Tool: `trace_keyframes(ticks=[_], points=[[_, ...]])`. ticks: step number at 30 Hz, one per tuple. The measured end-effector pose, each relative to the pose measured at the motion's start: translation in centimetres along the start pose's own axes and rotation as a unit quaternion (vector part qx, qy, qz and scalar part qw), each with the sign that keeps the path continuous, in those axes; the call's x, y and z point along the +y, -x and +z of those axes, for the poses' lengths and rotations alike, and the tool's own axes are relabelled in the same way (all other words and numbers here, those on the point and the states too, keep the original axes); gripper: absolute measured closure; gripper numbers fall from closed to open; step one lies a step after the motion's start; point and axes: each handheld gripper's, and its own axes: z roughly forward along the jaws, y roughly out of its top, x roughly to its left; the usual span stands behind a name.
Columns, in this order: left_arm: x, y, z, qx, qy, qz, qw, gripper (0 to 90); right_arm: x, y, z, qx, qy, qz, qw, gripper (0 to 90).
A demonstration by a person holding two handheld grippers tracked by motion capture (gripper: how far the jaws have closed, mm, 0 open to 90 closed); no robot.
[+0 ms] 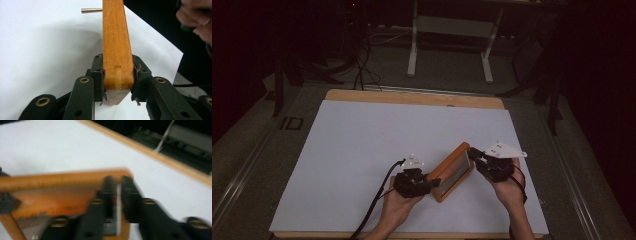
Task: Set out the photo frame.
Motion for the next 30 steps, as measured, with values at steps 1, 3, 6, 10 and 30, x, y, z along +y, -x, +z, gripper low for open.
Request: trace_keyframes(ticks=[1, 3, 6, 10, 30], points=[[0.0, 0.5, 0.1, 0.005, 0.002, 0.015, 0.9999, 69.0, 0.1, 0.0, -0.4, -0.005, 0.01, -0.007, 0.9999, 90.0], [0.0, 0.7, 0.2, 0.006, 0.002, 0.021, 0.9998, 69.0, 0.3, -0.1, -0.7, -0.012, 0.016, -0.01, 0.9998, 90.0], [0.1, 1.1, 0.4, 0.004, 0.003, 0.037, 0.9993, 68.9, 0.5, 0.3, -1.2, -0.017, 0.025, -0.005, 0.9995, 90.0], [0.1, 1.3, 0.8, -0.007, 0.01, 0.047, 0.9988, 68.6, -0.1, 0.7, -1.0, -0.02, 0.019, 0.005, 0.9996, 90.0], [-1.8, 1.5, 1.9, -0.041, 0.021, 0.049, 0.9977, 51.2, -2.4, 1.0, -0.9, -0.016, 0.001, 0.023, 0.9996, 90.0]])
